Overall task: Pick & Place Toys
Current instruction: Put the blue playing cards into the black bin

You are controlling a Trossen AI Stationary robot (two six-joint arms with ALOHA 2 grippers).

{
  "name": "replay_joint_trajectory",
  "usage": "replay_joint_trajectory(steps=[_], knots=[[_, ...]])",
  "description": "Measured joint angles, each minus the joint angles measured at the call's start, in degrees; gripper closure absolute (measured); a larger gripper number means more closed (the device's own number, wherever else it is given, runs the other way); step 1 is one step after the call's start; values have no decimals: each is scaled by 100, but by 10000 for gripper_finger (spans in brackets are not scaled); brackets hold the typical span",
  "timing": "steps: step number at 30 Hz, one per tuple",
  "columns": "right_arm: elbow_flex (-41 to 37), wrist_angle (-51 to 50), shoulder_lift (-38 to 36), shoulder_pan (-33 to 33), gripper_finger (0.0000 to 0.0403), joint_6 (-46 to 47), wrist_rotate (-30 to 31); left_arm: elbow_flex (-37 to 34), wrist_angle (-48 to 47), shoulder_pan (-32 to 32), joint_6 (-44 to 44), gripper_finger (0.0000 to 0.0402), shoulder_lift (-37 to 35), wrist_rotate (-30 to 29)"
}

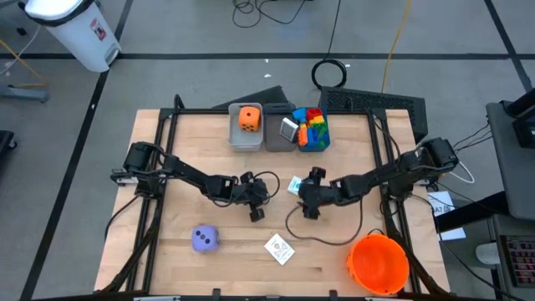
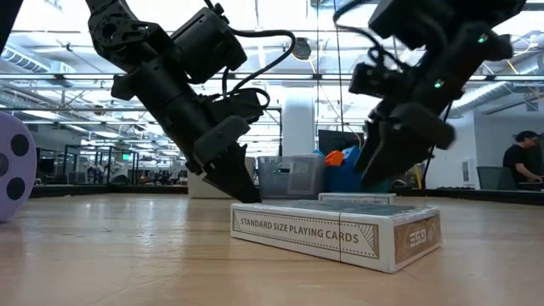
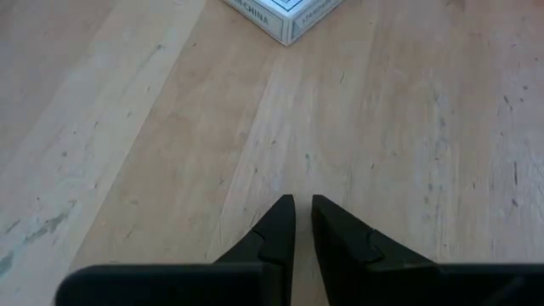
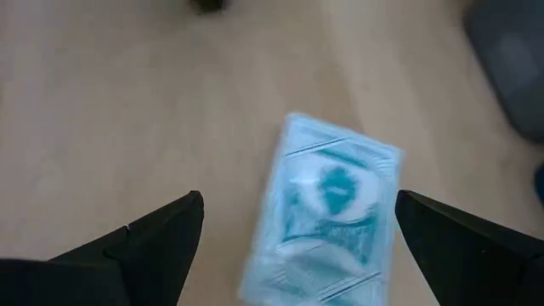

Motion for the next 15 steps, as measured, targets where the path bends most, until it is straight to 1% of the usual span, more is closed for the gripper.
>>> replay_joint_trajectory(steps=[2,6,10,15], knots=[[-22,6,-7,-169,23,230,-39,0,-1,-2,-3,350,0,-4],[-195,25,-11,-496,23,393,-439,0,6,-2,-3,350,0,-7],[-556,328,-11,-783,23,542,-469,0,10,-2,-7,350,0,-5],[-934,777,-29,-1007,23,581,-1059,-2,22,-2,-12,350,0,-6]])
